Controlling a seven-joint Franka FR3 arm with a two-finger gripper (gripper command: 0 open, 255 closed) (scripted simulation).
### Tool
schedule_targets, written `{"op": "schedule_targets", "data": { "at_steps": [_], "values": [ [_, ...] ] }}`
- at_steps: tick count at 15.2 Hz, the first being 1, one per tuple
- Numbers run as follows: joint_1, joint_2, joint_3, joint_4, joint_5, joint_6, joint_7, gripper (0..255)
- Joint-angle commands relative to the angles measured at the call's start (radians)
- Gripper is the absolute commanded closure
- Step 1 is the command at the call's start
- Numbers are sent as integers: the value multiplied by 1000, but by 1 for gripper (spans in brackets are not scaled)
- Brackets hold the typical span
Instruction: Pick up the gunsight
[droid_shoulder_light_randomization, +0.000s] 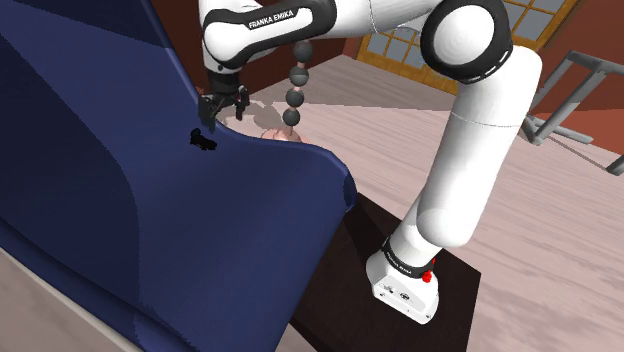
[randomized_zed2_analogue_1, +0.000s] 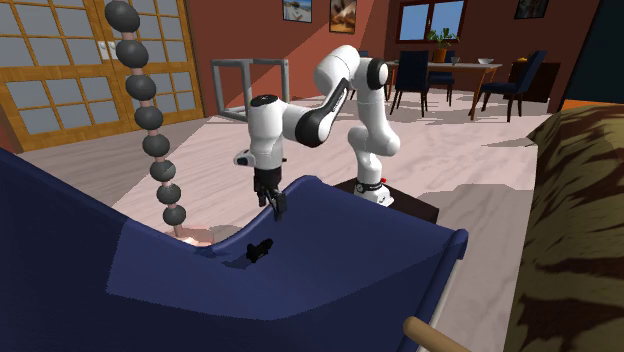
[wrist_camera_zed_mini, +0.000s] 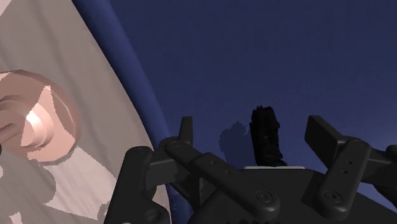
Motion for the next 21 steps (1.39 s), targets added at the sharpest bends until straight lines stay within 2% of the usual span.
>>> {"op": "schedule_targets", "data": {
  "at_steps": [1,5,14,15,21],
  "values": [
    [12,82,4,82,-7,-2,11,0],
    [38,240,7,258,-20,-23,24,0],
    [39,279,3,213,-28,60,31,0],
    [40,278,3,210,-28,61,32,255],
    [40,277,3,209,-28,61,32,255]
  ]
}}
